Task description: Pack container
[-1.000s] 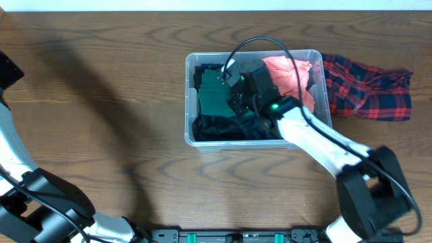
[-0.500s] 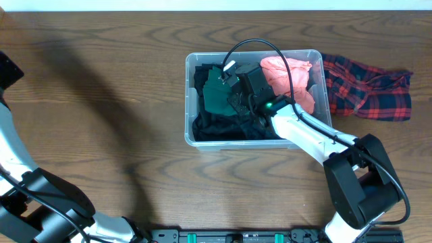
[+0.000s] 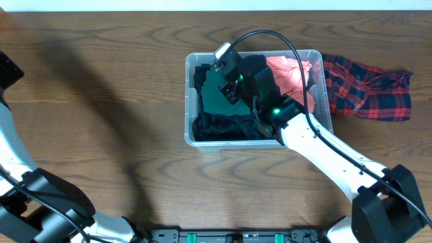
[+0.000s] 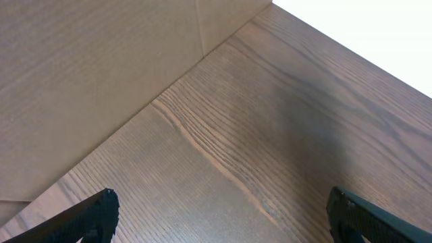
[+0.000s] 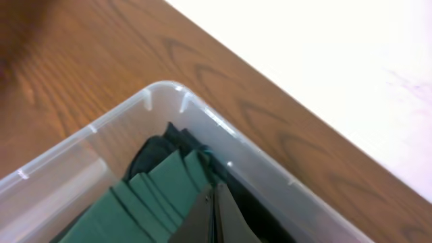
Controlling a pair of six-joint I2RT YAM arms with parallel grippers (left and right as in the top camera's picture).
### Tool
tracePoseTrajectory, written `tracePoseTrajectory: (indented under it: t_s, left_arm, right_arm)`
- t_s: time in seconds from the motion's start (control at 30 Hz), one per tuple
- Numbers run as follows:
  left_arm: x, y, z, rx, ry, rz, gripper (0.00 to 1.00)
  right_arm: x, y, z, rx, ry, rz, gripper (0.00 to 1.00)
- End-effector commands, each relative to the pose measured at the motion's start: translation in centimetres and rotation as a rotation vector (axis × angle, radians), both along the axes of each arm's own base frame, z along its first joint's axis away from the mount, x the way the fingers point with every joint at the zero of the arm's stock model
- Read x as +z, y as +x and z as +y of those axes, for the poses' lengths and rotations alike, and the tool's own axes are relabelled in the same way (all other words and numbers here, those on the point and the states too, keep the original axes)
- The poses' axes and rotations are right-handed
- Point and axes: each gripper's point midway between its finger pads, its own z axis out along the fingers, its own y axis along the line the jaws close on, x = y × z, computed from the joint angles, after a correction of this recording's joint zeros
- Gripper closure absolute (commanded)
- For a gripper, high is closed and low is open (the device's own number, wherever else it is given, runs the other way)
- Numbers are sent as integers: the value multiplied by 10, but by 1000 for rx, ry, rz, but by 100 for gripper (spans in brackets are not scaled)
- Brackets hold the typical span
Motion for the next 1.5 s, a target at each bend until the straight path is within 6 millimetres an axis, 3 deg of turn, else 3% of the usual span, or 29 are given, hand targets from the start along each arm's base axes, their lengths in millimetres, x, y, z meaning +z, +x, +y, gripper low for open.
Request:
tracePoseTrajectory:
  t_s: [0.0, 0.27, 0.37, 0.5, 0.63, 0.77, 0.87, 1.27, 1.47]
  left_arm:
    - [5, -1, 2, 15, 2, -12, 2]
    - [5, -1, 2, 15, 3, -12, 2]
    - [5, -1, 2, 15, 3, -12, 2]
    - [5, -1, 2, 15, 2, -12, 2]
    - [5, -1, 2, 15, 3, -12, 2]
    - [5, -1, 2, 15, 3, -12, 2]
    - [5, -1, 2, 15, 3, -12, 2]
    - [5, -1, 2, 14, 2, -13, 2]
    - [5, -1, 2, 15, 2, -12, 2]
  right_arm:
    - [-29, -5, 15, 76, -8, 69, 99]
    - [-104, -5, 27, 113, -50, 205, 99]
    - [-109, -5, 27, 112, -53, 208, 99]
    - [-78, -1, 30, 115, -13, 143, 94]
    - [-30, 4, 21, 72, 20, 42, 91]
    - [6, 13, -14, -86, -16, -46, 91]
    - [14, 15, -45, -199, -79, -57, 92]
    - [-63, -23, -108, -256, -312, 282, 99]
    - [-84, -32, -109, -260, -289, 378, 94]
